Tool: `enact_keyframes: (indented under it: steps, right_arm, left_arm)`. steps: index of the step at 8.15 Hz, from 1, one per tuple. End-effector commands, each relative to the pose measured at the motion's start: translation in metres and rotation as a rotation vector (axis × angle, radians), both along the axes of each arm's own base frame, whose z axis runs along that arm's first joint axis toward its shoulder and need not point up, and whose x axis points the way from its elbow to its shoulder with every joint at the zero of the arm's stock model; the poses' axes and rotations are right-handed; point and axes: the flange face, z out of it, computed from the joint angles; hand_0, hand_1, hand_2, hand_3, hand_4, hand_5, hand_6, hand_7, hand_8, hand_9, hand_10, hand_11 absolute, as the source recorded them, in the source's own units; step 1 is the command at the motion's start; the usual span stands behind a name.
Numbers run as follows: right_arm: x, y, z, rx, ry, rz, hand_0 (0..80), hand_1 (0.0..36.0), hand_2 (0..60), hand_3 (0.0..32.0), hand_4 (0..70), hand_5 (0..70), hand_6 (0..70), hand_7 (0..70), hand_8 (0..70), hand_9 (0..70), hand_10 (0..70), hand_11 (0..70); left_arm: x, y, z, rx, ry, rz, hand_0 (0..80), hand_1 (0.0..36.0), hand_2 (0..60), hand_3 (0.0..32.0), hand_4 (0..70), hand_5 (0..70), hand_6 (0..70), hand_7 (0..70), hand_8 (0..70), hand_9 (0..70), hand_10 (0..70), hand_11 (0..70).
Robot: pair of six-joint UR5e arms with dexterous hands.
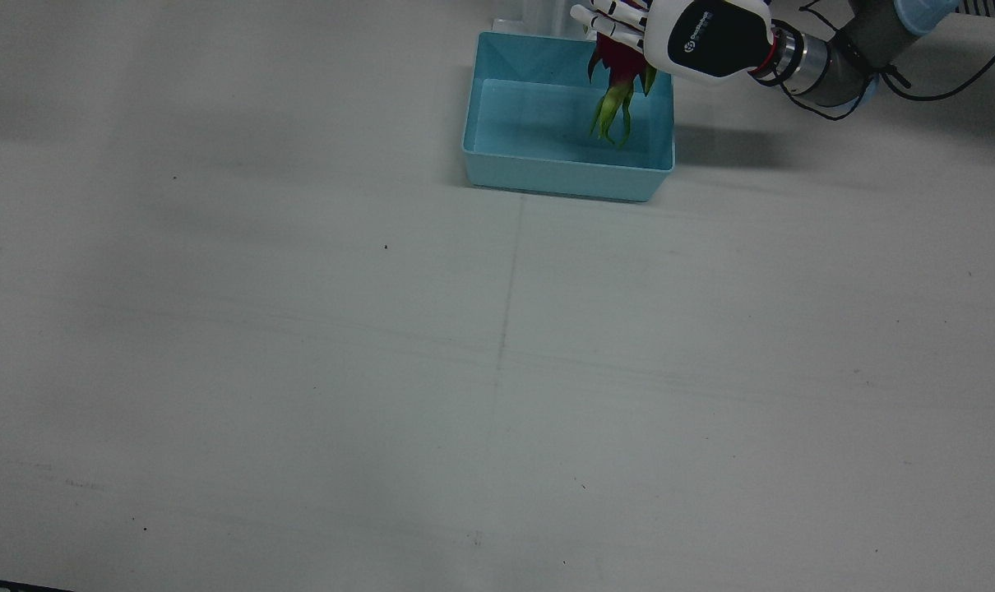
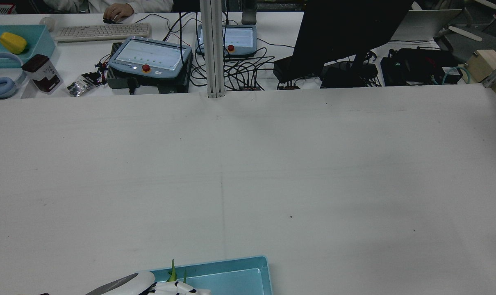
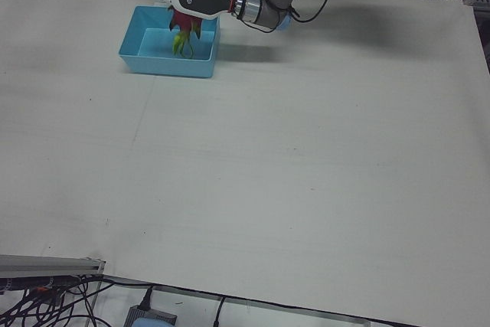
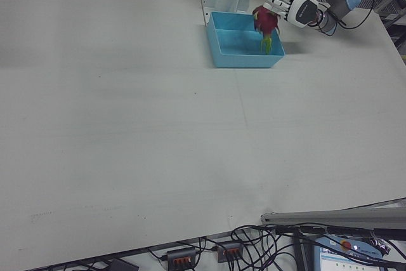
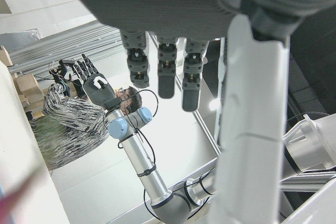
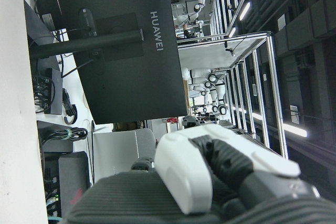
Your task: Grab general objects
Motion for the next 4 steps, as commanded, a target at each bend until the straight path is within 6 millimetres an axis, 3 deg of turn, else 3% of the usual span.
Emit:
enact_keyframes:
  steps: [1, 4]
  right_arm:
    - [0.0, -0.0001, -0.0001, 0.0, 0.0, 0.0, 0.0, 0.0, 0.0, 0.0, 0.0, 0.0, 0.0, 0.0, 0.0, 0.0, 0.0, 0.0]
    - [0.0, -0.0001, -0.0001, 0.0, 0.0, 0.0, 0.0, 0.0, 0.0, 0.0, 0.0, 0.0, 0.0, 0.0, 0.0, 0.0, 0.0, 0.0]
  left_arm:
    - [-0.0003, -0.001, -0.0001, -0.001, 0.002, 0.002, 76.2, 23.9, 0.0, 0.0, 5.6, 0.0, 0.0, 0.0, 0.0, 0.0, 0.0, 0.0]
    - [-0.0073, -0.0094, 0.0065, -0.029, 0.002, 0.039, 77.7, 24.2, 0.0, 0.0, 6.6, 0.0, 0.0, 0.0, 0.0, 0.0, 0.0, 0.0]
